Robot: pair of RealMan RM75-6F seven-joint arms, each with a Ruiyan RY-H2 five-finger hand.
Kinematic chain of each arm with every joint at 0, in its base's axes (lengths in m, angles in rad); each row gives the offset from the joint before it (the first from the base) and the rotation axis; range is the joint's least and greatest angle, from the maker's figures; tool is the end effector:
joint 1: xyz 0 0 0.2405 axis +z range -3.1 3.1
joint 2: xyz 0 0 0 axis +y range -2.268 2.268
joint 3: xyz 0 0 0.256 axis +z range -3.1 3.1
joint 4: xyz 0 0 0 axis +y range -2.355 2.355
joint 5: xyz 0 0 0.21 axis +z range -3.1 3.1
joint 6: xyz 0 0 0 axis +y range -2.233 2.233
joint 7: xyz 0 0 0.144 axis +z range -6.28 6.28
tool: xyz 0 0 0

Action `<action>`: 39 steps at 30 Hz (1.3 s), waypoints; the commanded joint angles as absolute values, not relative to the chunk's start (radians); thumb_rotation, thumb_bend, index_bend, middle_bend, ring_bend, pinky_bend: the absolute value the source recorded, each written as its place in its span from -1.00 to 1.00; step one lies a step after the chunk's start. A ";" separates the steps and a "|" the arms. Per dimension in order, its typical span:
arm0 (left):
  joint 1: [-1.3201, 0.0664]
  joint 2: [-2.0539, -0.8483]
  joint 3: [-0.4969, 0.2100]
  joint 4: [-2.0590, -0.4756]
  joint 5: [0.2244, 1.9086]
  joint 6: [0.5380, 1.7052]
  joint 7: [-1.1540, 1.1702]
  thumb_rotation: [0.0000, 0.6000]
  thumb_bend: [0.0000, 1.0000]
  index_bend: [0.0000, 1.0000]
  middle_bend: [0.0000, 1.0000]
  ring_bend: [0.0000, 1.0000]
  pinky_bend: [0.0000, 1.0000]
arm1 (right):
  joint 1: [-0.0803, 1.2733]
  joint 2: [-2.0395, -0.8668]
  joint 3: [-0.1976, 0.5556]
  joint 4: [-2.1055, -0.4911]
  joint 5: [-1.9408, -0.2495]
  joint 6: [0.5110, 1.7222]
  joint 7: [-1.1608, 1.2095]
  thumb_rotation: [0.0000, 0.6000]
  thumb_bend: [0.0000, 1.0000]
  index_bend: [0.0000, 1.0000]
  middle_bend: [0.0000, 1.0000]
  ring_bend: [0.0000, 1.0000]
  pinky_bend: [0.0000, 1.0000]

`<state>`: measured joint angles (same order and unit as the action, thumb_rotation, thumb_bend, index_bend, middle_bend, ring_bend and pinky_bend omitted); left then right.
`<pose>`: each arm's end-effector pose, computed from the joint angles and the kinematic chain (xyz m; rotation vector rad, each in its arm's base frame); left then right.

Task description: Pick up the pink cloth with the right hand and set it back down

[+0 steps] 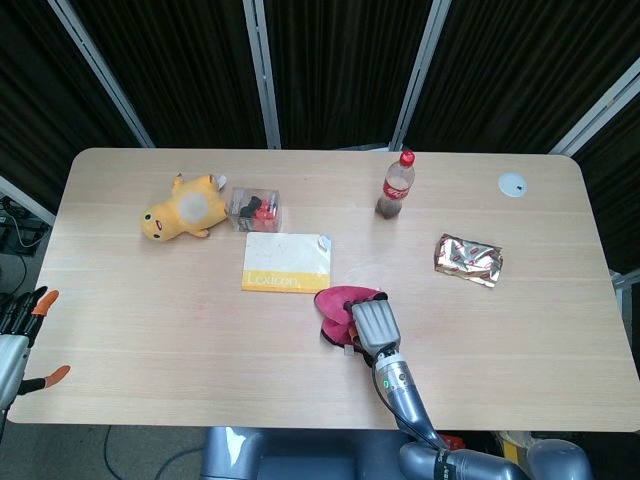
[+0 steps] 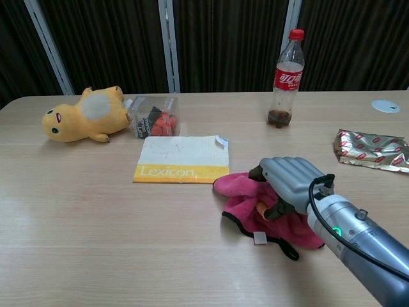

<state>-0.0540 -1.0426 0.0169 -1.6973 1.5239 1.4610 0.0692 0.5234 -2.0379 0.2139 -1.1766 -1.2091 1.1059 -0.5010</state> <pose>-0.3088 0.1560 0.1623 -1.4581 -0.9329 -0.7917 -0.1482 -0.2792 -0.1243 1.7002 -1.0318 0.9057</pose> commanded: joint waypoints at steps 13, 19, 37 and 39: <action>-0.058 -1.037 0.017 -1.704 1.513 1.447 0.072 1.00 -1.00 -1.00 -1.00 -1.00 -1.00 | 0.537 -2.035 0.231 -1.086 -1.186 1.106 -0.490 1.00 0.07 0.51 0.23 0.06 0.49; -0.058 -1.038 0.019 -1.705 1.516 1.448 0.075 1.00 -1.00 -1.00 -1.00 -1.00 -1.00 | 0.512 -1.985 0.233 -1.102 -1.176 1.129 -0.487 1.00 0.07 0.51 0.24 0.06 0.49; -0.052 -1.032 0.025 -1.717 1.528 1.457 0.068 1.00 -1.00 -1.00 -1.00 -1.00 -1.00 | 0.427 -1.753 0.256 -1.146 -1.124 1.180 -0.446 1.00 0.08 0.51 0.24 0.06 0.49; -0.052 -1.032 0.026 -1.717 1.529 1.458 0.068 1.00 -1.00 -1.00 -1.00 -1.00 -1.00 | 0.423 -1.738 0.254 -1.152 -1.124 1.181 -0.443 1.00 0.08 0.51 0.24 0.06 0.49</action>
<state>-0.0515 -1.0324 0.0257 -1.7168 1.5295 1.4579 0.0680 0.4268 -1.7445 0.2549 -1.1479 -1.1257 1.1792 -0.4454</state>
